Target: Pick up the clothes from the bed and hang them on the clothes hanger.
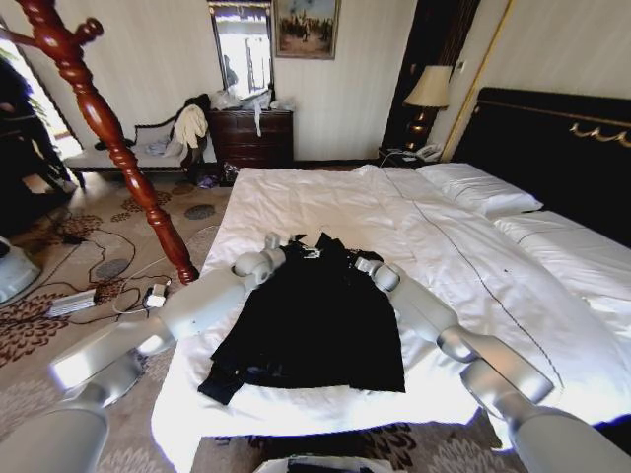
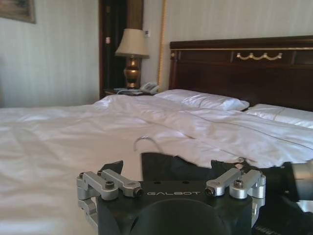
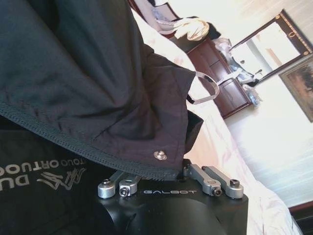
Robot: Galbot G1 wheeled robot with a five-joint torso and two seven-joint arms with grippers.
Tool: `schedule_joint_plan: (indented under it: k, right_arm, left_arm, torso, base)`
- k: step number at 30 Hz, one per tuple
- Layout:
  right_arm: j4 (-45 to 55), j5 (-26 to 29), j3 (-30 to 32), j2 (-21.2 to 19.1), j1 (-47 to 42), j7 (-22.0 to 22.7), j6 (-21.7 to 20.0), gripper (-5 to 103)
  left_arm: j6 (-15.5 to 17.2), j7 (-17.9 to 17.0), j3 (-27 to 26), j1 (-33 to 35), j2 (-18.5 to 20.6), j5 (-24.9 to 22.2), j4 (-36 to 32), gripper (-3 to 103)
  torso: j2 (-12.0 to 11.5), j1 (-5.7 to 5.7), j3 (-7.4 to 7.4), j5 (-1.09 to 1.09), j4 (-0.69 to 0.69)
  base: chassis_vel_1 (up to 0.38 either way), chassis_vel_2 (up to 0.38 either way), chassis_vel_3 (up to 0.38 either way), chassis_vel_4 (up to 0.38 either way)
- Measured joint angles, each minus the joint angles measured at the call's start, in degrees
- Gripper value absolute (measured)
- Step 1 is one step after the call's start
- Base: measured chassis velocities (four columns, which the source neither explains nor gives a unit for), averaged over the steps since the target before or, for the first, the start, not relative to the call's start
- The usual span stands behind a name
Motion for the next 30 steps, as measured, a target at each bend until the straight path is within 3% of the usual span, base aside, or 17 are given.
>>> schedule_joint_plan:
  k: [6, 13, 17, 20, 22, 24, 26, 27, 30]
  right_arm:
    - [0.9, -0.8, 0.2, 0.4, -1.5, 0.8, 0.0, 22]
    - [-2.4, -2.7, 0.1, 4.2, -0.6, 1.9, 0.8, 22]
    - [-3.7, -3.7, -0.5, 5.5, 0.0, 2.1, 0.9, 22]
    - [-5.5, -4.2, -0.5, 6.6, 0.6, 2.4, 1.1, 22]
    - [-6.3, -4.2, -0.5, 7.1, 1.2, 2.8, 1.1, 32]
    - [-6.4, -4.1, -0.5, 7.2, 1.4, 2.8, 1.1, 32]
    - [-6.5, -3.9, -1.2, 6.7, 1.8, 2.4, 1.7, 43]
    - [-6.5, -3.9, -1.2, 6.7, 1.8, 2.4, 1.7, 43]
    - [-4.5, -3.0, -2.5, 3.5, 1.1, 1.5, 2.3, 59]
  left_arm:
    - [-0.2, 0.5, -1.8, 2.4, 2.8, -0.5, 0.0, 100]
    - [-0.4, 0.6, -4.1, 6.2, 6.5, 0.5, -2.3, 100]
    - [-0.5, 0.6, -5.2, 8.1, 7.0, 0.9, -2.1, 100]
    - [-0.5, 0.6, -6.1, 9.3, 8.0, 1.1, -3.4, 100]
    - [-0.5, 0.5, -7.0, 10.4, 8.8, 1.4, -4.5, 100]
    - [-0.5, 0.5, -7.3, 10.7, 9.1, 1.5, -4.8, 100]
    - [-0.5, 0.4, -9.0, 12.6, 10.4, 1.6, -6.7, 100]
    - [-0.5, 0.4, -9.0, 12.6, 10.4, 1.6, -6.7, 100]
    - [-0.3, 0.1, -11.3, 15.8, 12.9, 2.0, -9.7, 100]
  torso:
    - [0.0, 0.0, 0.0, 0.0, -0.01]
    - [0.0, 0.0, 0.0, -0.02, 0.06]
    - [0.0, 0.0, 0.0, 0.0, -0.03]
    - [0.0, 0.0, 0.0, 0.0, 0.0]
    - [0.0, 0.0, 0.0, 0.01, 0.02]
    - [0.0, 0.0, 0.0, 0.01, 0.02]
    - [0.0, 0.0, 0.0, 0.01, 0.03]
    - [0.0, 0.0, 0.0, 0.01, 0.03]
    - [0.0, 0.0, 0.0, 0.0, 0.0]
  base:
    - [0.0, 0.0, 0.0, 0.0]
    - [0.0, 0.0, 0.0, 0.0]
    - [0.0, 0.0, 0.0, 0.0]
    - [0.0, 0.0, 0.0, 0.0]
    - [0.0, 0.0, 0.0, 0.0]
    - [0.0, 0.0, 0.0, 0.0]
    - [0.0, 0.0, 0.0, 0.0]
    - [0.0, 0.0, 0.0, 0.0]
    - [0.0, 0.0, 0.0, 0.0]
